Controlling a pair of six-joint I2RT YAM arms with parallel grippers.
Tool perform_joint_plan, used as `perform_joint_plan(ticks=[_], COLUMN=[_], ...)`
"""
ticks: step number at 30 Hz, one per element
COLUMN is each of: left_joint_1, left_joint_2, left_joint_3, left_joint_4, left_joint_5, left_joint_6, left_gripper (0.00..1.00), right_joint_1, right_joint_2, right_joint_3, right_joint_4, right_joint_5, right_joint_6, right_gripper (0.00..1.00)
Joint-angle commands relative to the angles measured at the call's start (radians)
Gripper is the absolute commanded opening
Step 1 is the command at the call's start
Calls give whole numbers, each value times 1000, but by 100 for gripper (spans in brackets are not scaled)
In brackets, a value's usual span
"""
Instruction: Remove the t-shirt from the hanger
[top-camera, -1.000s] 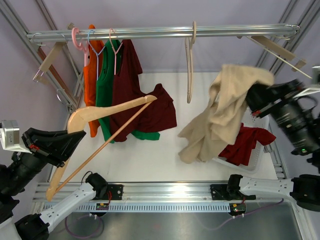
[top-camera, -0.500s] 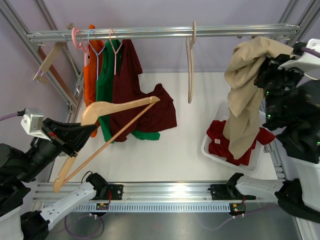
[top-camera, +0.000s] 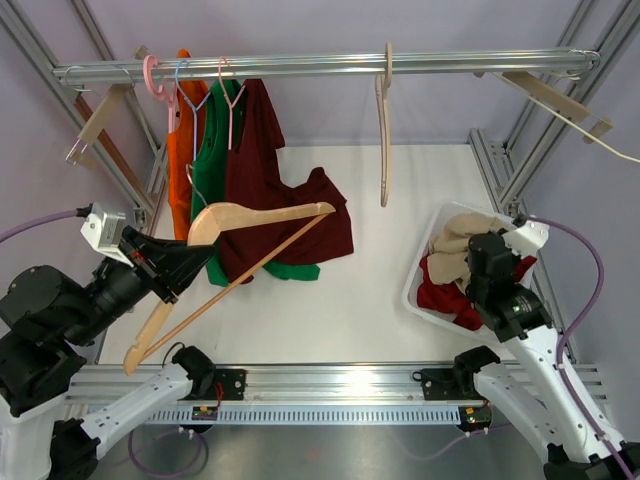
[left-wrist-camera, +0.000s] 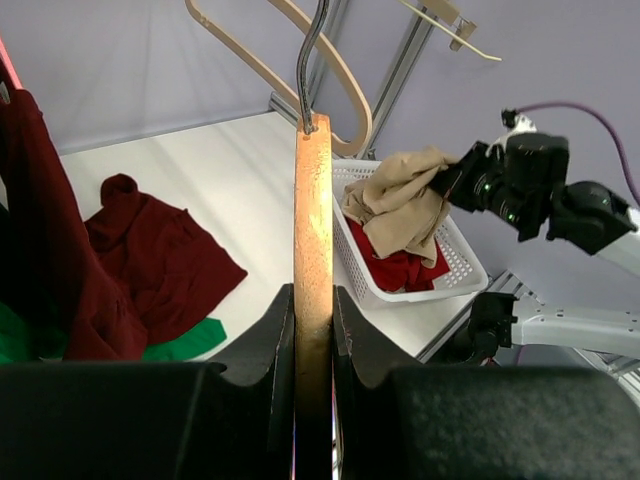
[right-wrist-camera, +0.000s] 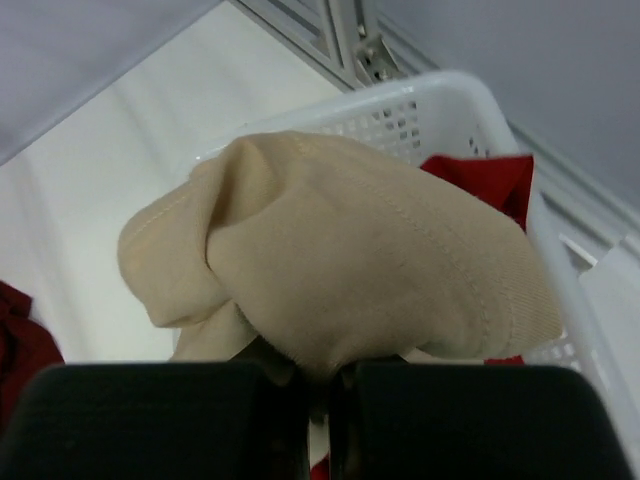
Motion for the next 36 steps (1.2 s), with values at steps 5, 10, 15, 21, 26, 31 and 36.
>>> perform_joint_plan(ticks=[5,10,15,21,26,31,36], left_joint_1=[3,3,3,3,3,23,51], left_joint_2=[62,137,237,379,505,614,807], left_joint_3=[-9,7,44,146,255,358,525], left_joint_4=[109,135,159,175,181,205,205], left_joint_5=[-25,-54,-96,-135,-68,-39,9], left_joint_6=[-37,-45,-9,61,104,146,140], left_gripper=[0,0,0,0,0,0,0], right_joint_1=[-22,-21,-22,-22,-24,-22,-22], right_joint_2=[-5,-192,-401,-492,-498,-495,-516], right_joint_3=[-267,-333,-188,90,210,204,147], right_joint_4=[12,-75,-218,-305,-305,-269,-169], right_joint_5=[-36,-59,-36,-143,-265,-350,-493], right_joint_6=[514,562,412,245,145,111,105], right_gripper=[5,21,99,99,99,99,100])
